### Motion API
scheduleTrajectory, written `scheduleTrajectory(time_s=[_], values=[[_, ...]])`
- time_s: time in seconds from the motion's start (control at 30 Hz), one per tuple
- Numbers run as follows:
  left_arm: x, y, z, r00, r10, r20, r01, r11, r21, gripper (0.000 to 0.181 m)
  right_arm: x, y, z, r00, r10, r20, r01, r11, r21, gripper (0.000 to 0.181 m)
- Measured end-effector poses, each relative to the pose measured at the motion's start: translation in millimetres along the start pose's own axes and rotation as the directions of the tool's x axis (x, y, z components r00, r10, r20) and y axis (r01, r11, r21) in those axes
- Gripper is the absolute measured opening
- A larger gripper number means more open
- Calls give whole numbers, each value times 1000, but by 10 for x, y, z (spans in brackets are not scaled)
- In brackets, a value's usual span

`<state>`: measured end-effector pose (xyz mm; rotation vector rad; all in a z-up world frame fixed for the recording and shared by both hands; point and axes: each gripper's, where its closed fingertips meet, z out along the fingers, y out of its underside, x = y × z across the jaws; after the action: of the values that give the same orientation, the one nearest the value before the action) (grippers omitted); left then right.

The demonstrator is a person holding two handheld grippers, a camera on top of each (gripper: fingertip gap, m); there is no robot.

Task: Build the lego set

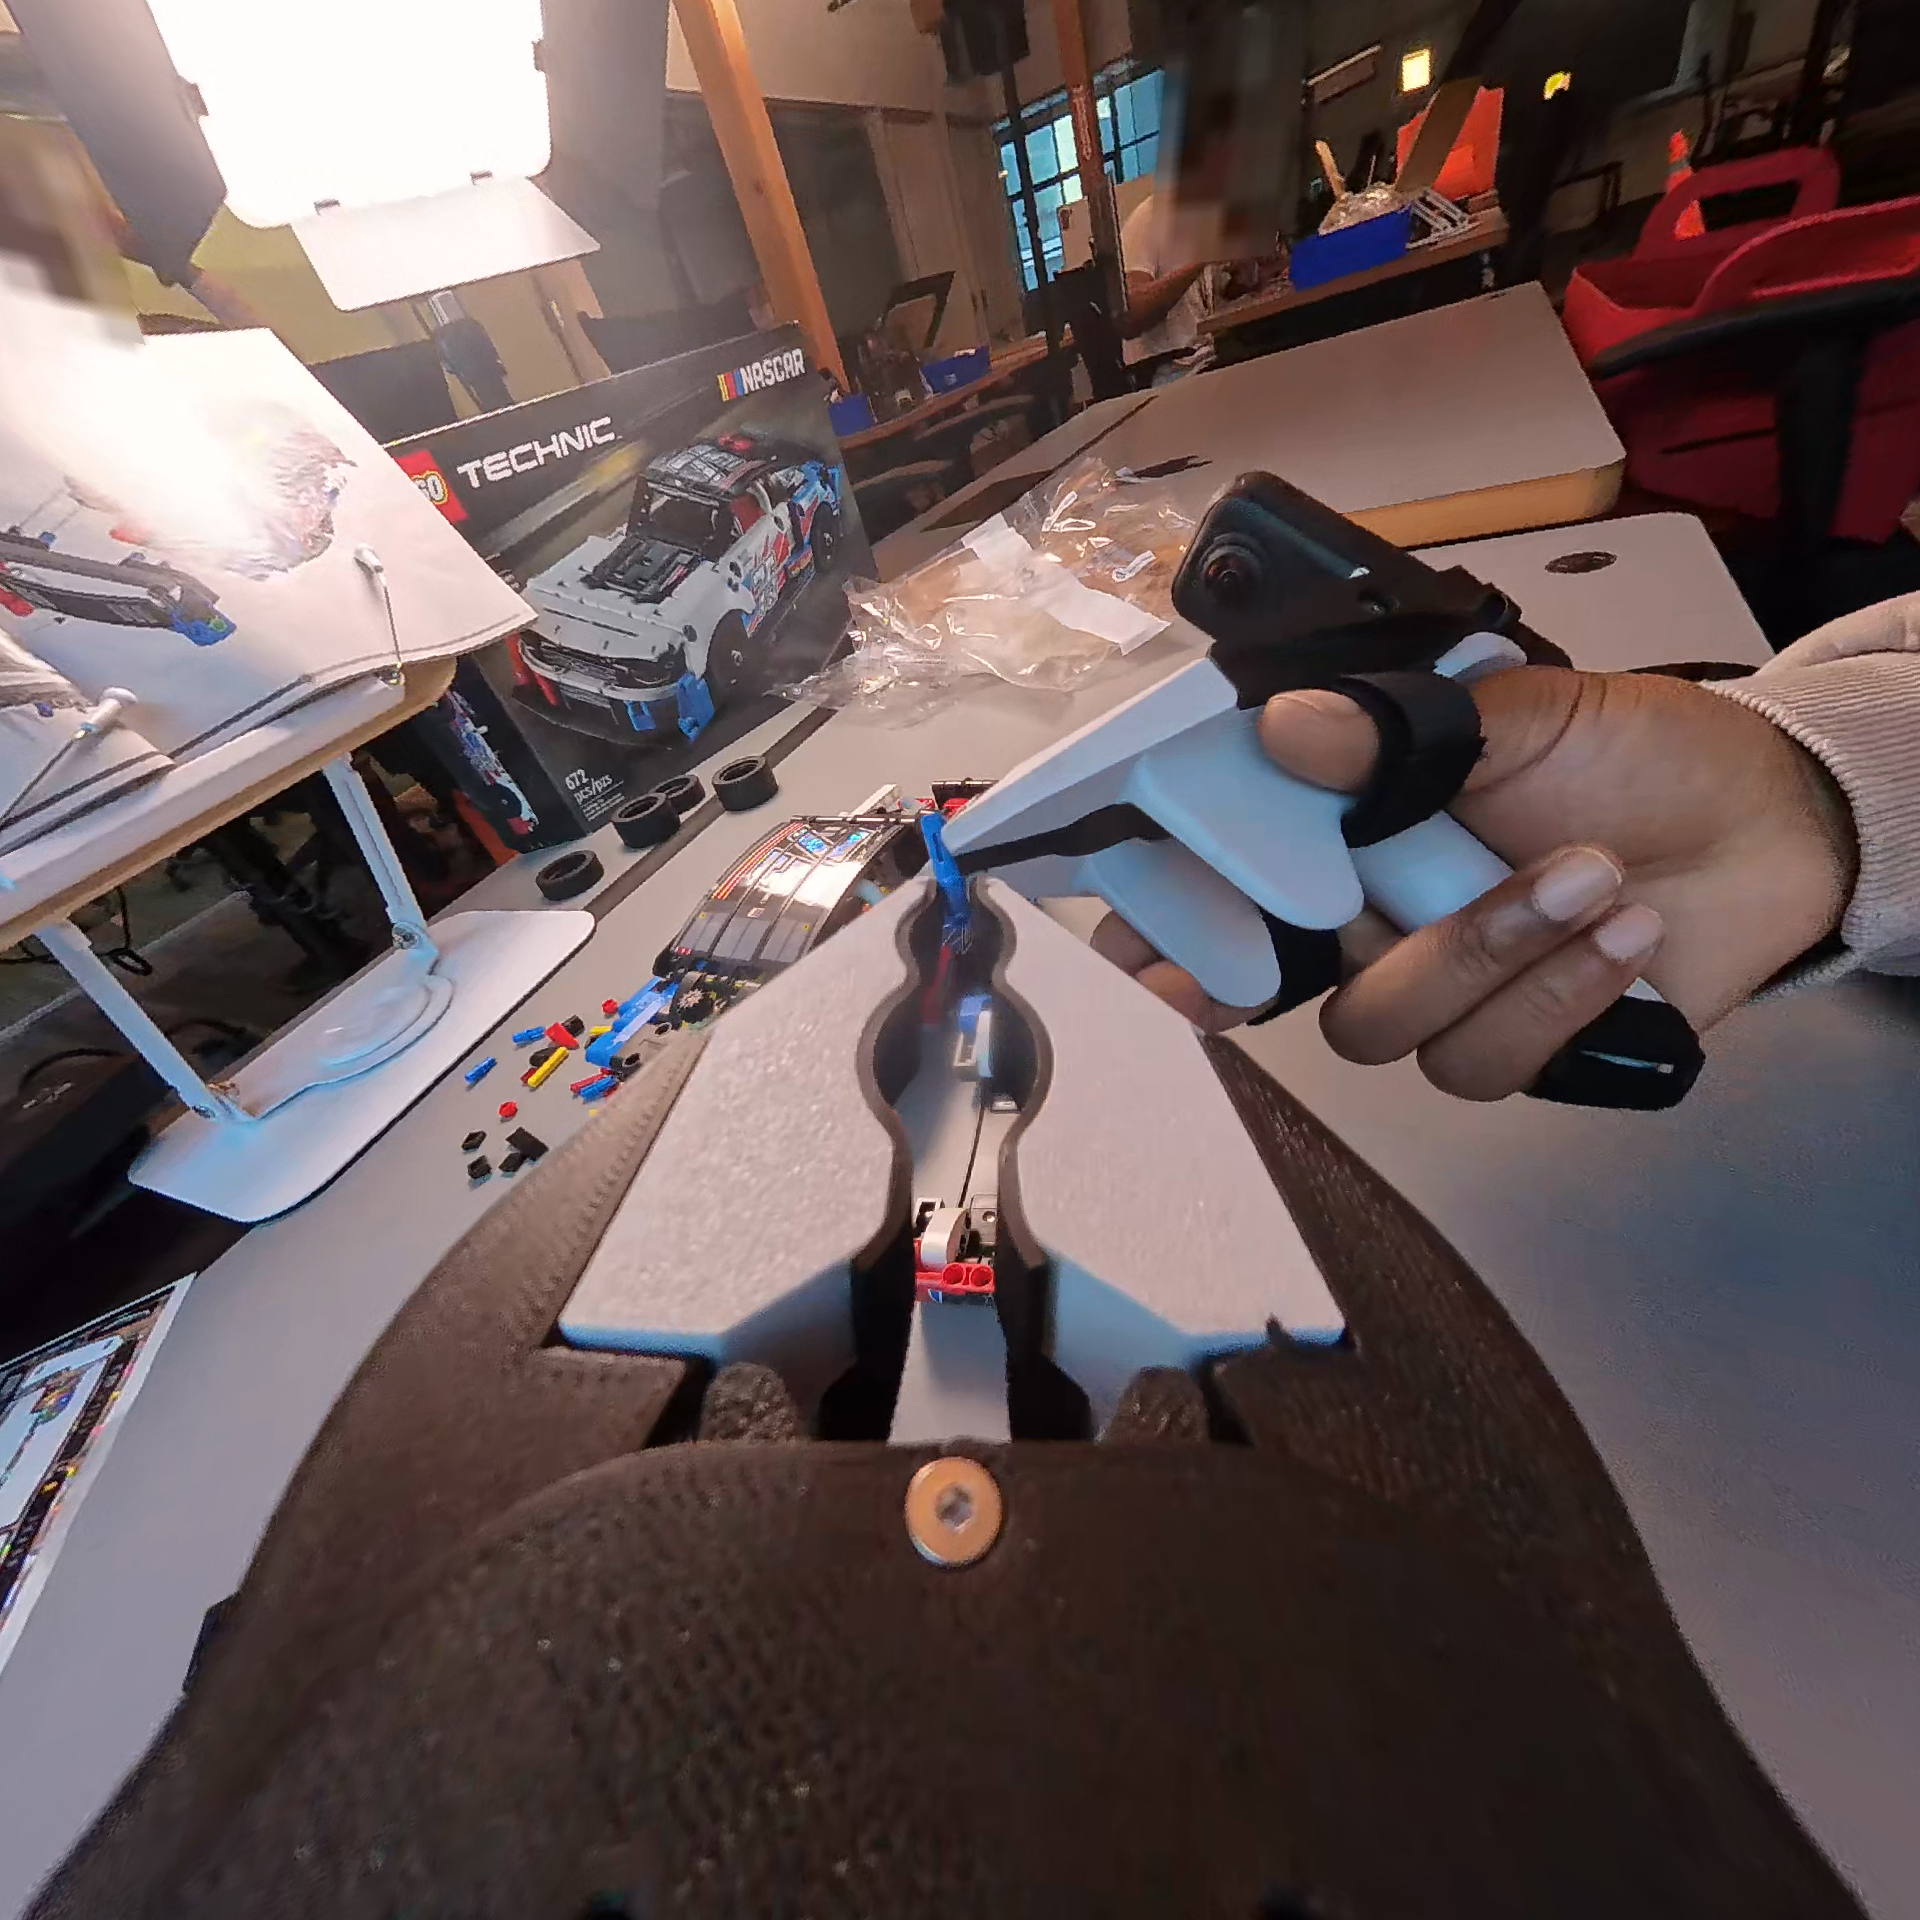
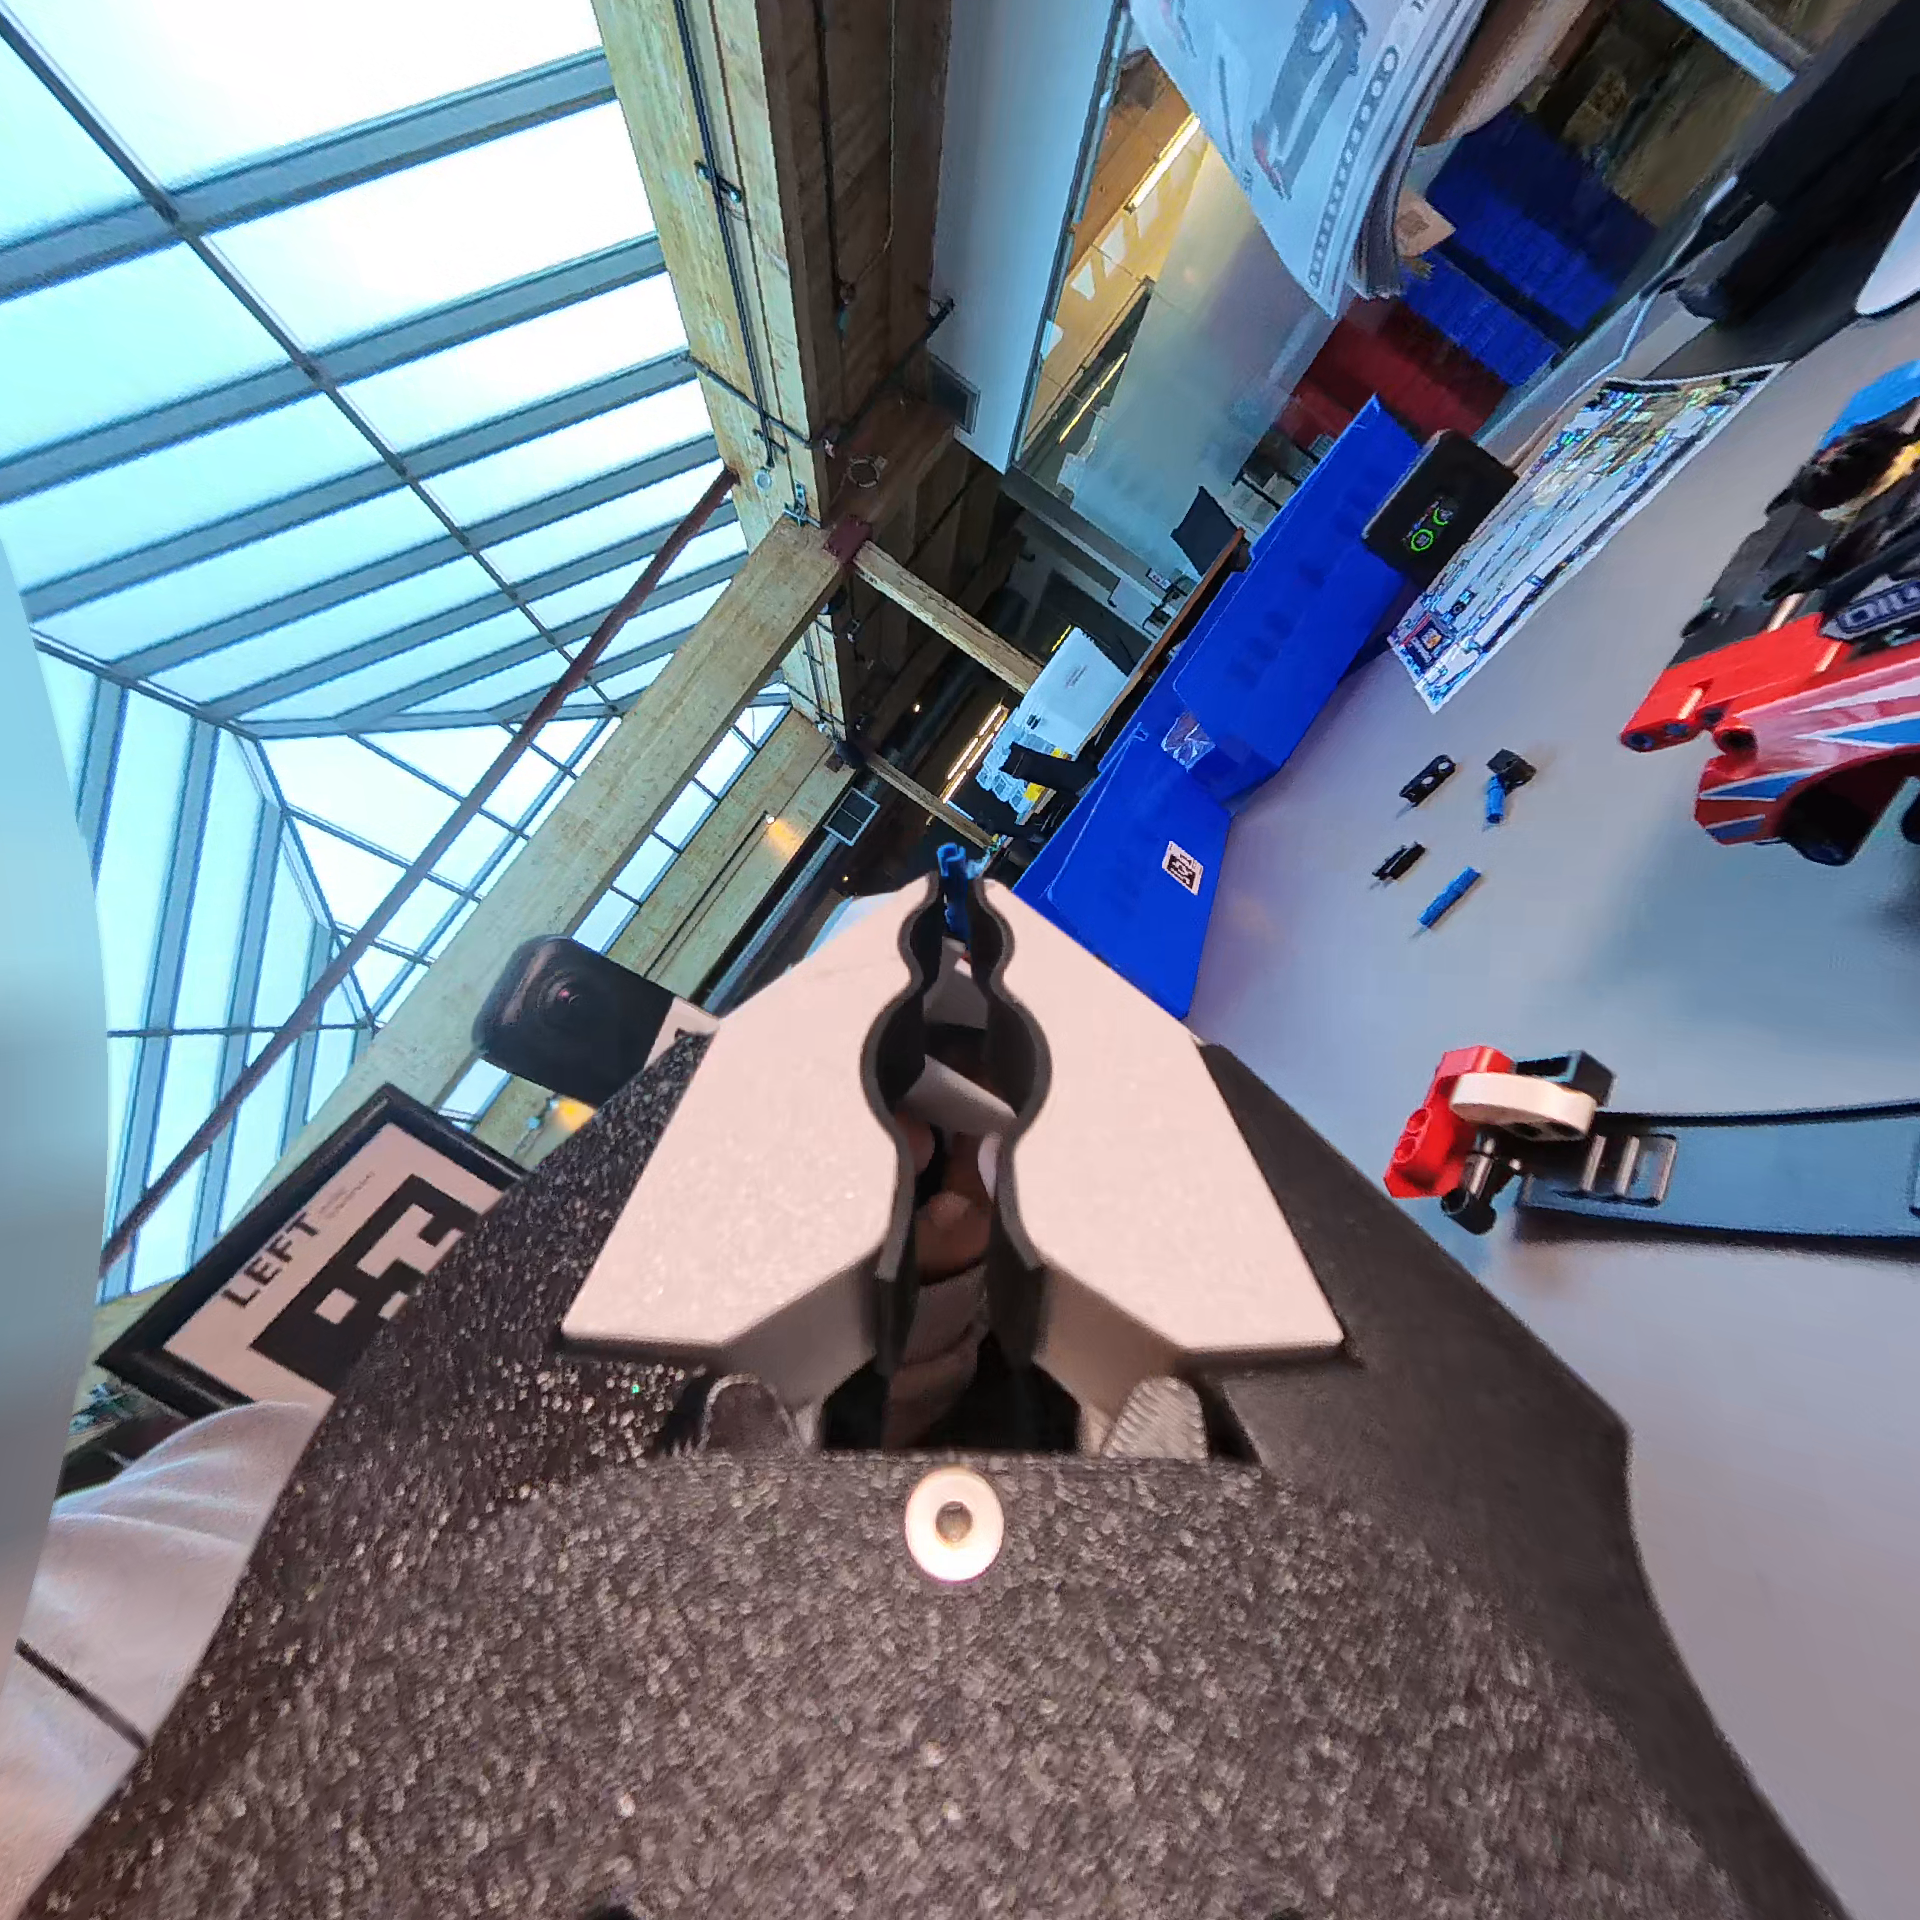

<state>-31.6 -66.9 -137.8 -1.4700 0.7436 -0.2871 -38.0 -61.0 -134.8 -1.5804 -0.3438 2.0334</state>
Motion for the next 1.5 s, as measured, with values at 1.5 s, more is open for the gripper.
scheduleTrajectory(time_s=[1.5], values=[[684,10,-19,938,102,-330,-96,995,35,1,-162,365,-584,783,-584,211,602,629,-491,4]])
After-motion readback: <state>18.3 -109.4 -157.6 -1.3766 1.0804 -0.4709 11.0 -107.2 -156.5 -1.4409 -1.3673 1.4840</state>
